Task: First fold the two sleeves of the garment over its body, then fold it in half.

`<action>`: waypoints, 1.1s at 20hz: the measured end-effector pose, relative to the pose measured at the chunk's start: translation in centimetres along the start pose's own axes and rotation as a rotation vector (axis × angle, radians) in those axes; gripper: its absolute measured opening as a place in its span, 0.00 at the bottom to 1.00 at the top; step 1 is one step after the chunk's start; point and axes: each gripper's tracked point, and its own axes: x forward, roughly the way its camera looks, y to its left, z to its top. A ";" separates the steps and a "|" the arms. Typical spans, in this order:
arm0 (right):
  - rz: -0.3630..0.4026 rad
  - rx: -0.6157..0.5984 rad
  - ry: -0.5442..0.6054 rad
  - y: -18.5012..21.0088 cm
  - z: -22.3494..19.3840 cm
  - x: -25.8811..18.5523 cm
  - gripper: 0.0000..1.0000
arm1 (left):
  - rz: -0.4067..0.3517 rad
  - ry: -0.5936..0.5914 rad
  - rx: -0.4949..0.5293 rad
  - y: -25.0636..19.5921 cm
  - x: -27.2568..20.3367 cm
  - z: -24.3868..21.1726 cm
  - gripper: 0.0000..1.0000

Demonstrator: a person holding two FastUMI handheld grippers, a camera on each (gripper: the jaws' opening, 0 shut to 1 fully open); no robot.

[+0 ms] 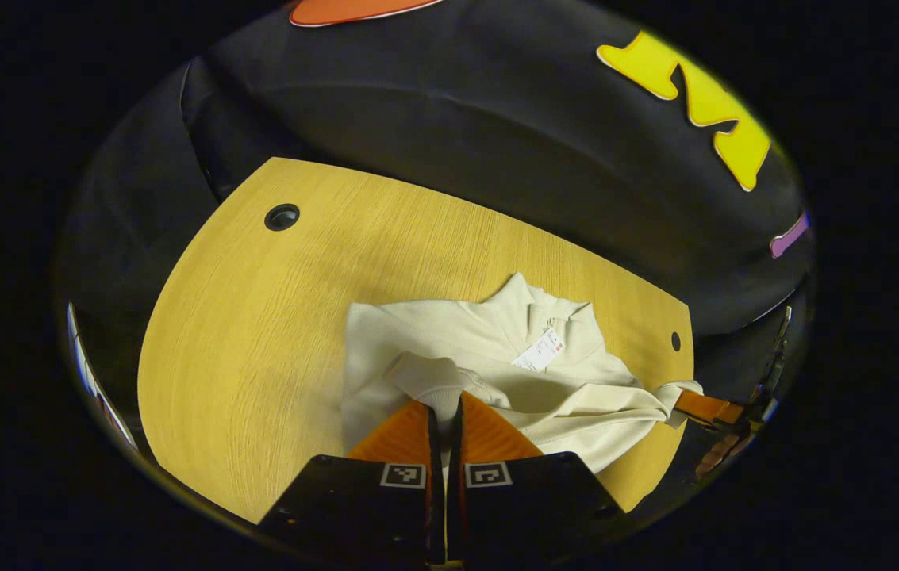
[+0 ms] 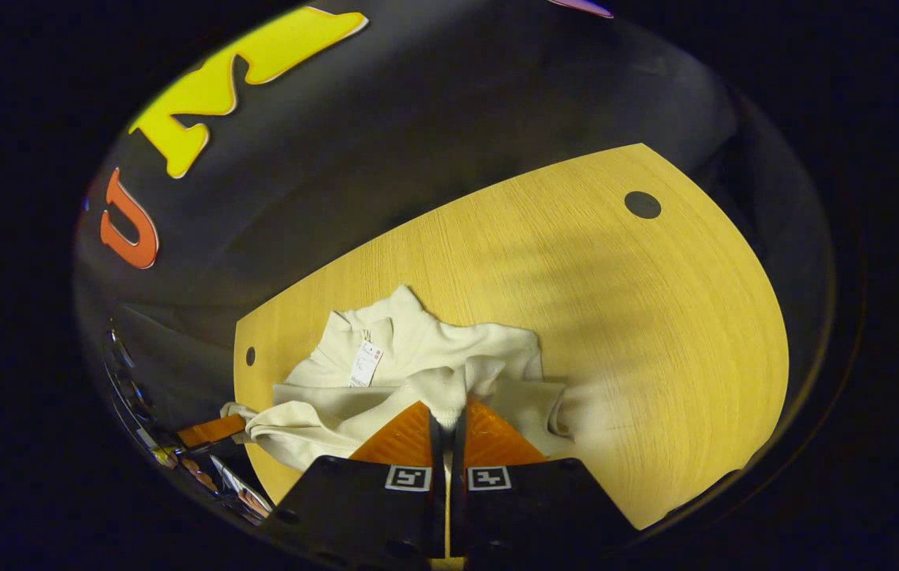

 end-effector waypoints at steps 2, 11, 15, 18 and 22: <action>-0.027 0.014 0.003 -0.7 0.1 2.5 0.02 | -0.010 -0.004 -0.005 0.1 2.1 0.3 0.05; -0.160 -0.184 -0.051 -0.1 0.7 3.8 0.10 | 0.041 0.009 0.172 2.7 4.2 0.5 0.15; -0.134 -0.265 -0.138 1.8 2.4 2.4 0.48 | 0.072 -0.052 0.223 2.2 3.3 2.0 0.82; -0.136 -0.322 -0.218 2.8 3.5 -0.6 0.96 | 0.071 -0.130 0.236 2.1 1.0 2.8 1.00; -0.127 -0.397 -0.302 4.8 3.2 -6.2 0.96 | 0.077 -0.275 0.245 1.7 -3.8 3.6 1.00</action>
